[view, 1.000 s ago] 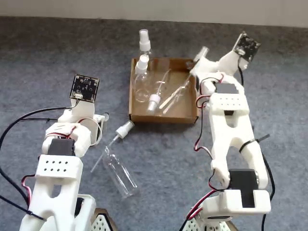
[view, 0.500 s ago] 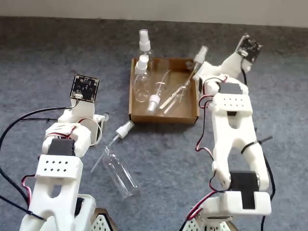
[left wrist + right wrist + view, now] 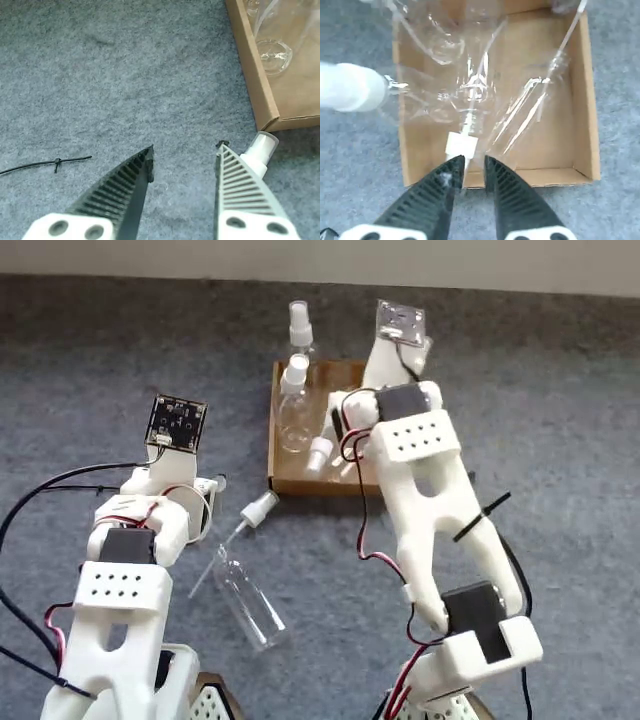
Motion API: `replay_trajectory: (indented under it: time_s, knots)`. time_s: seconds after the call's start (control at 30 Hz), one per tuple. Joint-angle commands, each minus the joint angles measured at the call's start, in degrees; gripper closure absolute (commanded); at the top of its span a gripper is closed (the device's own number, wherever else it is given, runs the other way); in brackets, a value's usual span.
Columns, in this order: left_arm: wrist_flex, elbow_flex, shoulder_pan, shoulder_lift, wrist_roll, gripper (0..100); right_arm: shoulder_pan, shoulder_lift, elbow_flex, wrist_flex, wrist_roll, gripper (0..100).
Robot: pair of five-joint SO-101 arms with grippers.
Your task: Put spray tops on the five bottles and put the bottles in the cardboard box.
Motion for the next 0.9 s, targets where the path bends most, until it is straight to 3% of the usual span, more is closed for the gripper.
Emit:
replay_trajectory:
  time_s: [0.0, 0.1, 0.17, 0.73, 0.87]
  knots:
    - [-1.0, -0.2, 0.8, -0.6, 0.4, 80, 0.9, 1.0, -0.6, -0.5, -6.0, 75.9]
    - [-1.0, -0.2, 0.9, -0.6, 0.4, 80, 1.1, 3.4, -0.7, -0.5, -9.7, 59.3]
    - [-1.0, -0.2, 0.9, -0.6, 0.4, 80, 1.2, 5.0, -0.7, -0.8, -11.6, 55.8]
    - [-1.1, 0.4, 1.0, -0.6, 0.4, 80, 2.9, 11.0, -0.8, -6.5, -11.9, 56.2]
    - [-1.1, 0.4, 1.0, -0.6, 0.4, 80, 2.9, 9.3, -2.2, -6.0, -11.9, 63.5]
